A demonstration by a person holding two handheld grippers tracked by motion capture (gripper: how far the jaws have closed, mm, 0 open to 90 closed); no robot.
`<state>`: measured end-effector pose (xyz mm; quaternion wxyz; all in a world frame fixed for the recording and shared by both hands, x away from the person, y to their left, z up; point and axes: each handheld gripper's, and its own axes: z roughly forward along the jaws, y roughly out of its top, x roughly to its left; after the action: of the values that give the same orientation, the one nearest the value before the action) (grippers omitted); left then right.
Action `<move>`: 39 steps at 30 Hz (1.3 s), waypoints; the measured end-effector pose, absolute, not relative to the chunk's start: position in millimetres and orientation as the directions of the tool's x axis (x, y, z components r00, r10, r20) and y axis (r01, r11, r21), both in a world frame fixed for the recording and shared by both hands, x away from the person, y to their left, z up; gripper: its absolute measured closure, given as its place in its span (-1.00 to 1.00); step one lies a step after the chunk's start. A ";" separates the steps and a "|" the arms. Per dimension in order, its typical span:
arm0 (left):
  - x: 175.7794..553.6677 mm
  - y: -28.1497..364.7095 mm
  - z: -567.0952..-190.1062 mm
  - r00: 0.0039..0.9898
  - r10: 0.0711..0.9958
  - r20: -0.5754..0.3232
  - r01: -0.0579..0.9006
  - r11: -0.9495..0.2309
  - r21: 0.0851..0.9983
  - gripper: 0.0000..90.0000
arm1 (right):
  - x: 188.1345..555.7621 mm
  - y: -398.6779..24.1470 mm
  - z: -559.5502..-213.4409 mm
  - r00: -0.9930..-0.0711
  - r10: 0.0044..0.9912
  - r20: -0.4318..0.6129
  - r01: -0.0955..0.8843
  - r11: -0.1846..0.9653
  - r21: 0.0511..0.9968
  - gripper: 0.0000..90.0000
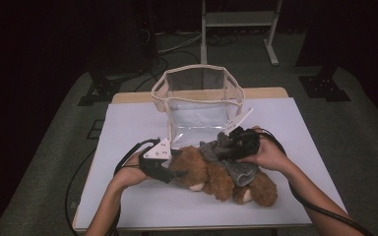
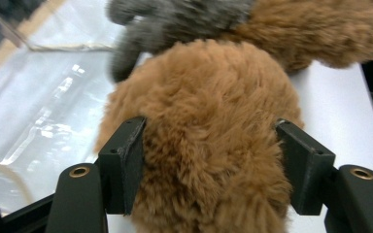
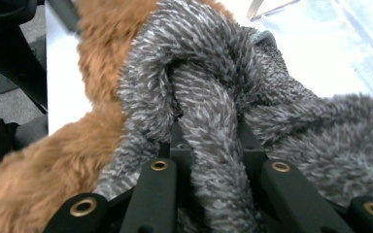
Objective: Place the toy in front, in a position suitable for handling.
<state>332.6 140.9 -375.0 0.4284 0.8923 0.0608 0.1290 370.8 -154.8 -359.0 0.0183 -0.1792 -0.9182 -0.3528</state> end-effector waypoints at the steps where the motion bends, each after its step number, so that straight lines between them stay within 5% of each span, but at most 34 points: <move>1: 333.3 141.9 -371.6 0.956 0.230 0.185 -0.003 -0.621 0.784 -0.18 | 365.1 -160.3 -360.6 -0.929 0.333 0.162 0.353 0.667 0.657 0.68; 12: 336.1 149.3 -382.1 0.975 0.221 0.037 0.099 -0.572 0.814 -0.30 | 348.0 -166.8 -357.6 -0.931 0.338 0.141 0.337 0.641 0.690 0.67; 22: 329.9 140.2 -386.4 0.974 0.218 0.068 0.067 -0.560 0.826 -0.22 | 349.8 -122.3 -323.4 -0.969 0.237 0.074 0.226 0.717 0.659 0.63; 39: 332.2 153.8 -379.3 0.969 0.248 0.021 0.128 -0.569 0.812 -0.35 | 327.4 -119.6 -355.4 -0.970 0.209 0.122 0.237 0.720 0.652 0.64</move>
<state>332.2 153.8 -379.3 0.4516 0.8833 0.1064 0.0665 327.4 -119.6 -355.4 0.0197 -0.1202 -0.9272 -0.3543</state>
